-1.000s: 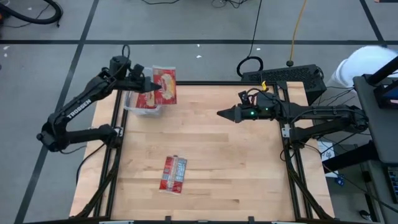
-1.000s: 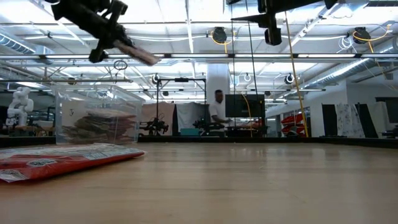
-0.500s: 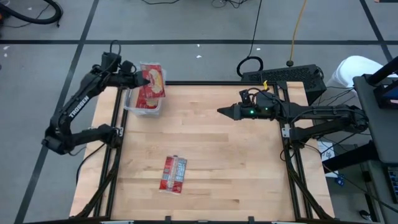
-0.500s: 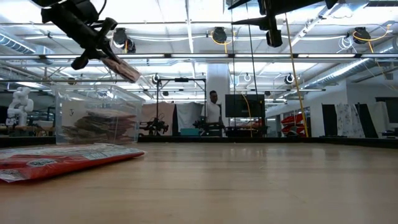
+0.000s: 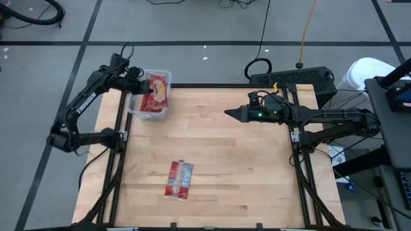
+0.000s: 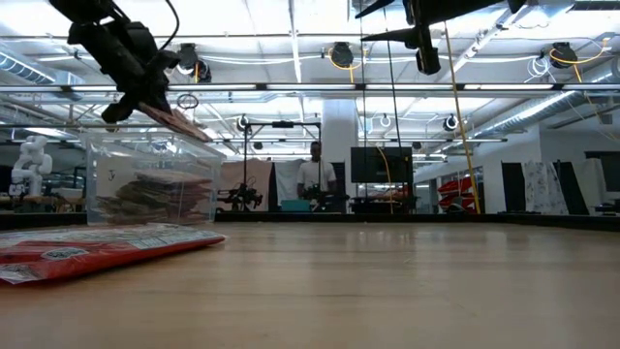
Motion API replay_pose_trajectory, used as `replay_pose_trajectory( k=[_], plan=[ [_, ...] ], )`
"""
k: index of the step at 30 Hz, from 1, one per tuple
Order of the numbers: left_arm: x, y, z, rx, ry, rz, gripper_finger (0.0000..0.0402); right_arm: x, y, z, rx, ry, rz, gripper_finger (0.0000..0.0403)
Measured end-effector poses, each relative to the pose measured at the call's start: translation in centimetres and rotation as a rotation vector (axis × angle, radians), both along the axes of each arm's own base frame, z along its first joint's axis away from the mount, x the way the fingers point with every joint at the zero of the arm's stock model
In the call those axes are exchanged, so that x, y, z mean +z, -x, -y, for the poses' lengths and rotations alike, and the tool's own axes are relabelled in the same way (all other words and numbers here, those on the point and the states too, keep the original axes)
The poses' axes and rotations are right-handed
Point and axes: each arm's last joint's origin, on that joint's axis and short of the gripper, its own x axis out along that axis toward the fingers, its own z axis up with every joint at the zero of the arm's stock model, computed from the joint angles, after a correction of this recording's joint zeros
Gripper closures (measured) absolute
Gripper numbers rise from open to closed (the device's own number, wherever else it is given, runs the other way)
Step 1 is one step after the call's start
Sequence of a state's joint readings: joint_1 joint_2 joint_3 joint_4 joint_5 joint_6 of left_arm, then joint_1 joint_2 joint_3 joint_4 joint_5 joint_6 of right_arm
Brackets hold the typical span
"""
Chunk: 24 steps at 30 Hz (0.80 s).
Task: Sort popcorn bags into baskets
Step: Put the red popcorn bag into the transparent container
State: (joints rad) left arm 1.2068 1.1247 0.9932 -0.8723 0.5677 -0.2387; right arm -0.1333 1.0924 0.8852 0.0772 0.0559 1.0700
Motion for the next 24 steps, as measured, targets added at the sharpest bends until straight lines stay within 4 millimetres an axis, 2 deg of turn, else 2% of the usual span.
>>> replay_pose_trajectory(
  k=[3,9,12,15,24],
  plan=[
    [0.5,0.0,0.0,-0.001,-0.008,-0.005,0.0375,0.0,0.0,-0.1,0.001,-0.015,0.003,0.0268],
    [3.7,0.3,0.0,-0.013,-0.11,-0.04,0.0374,0.0,0.0,-0.1,-0.002,-0.028,0.005,0.0268],
    [4.7,0.5,-0.3,-0.011,-0.154,-0.122,0.0374,0.0,0.0,-0.1,-0.007,-0.027,0.005,0.0268],
    [4.0,0.4,-1.0,-0.029,-0.133,-0.215,0.0374,0.0,0.0,0.0,-0.034,-0.013,0.003,0.0268],
    [1.5,-0.7,-2.6,-0.103,0.006,-0.239,0.0373,0.0,0.0,0.1,-0.051,-0.005,0.002,0.0268]
  ],
)
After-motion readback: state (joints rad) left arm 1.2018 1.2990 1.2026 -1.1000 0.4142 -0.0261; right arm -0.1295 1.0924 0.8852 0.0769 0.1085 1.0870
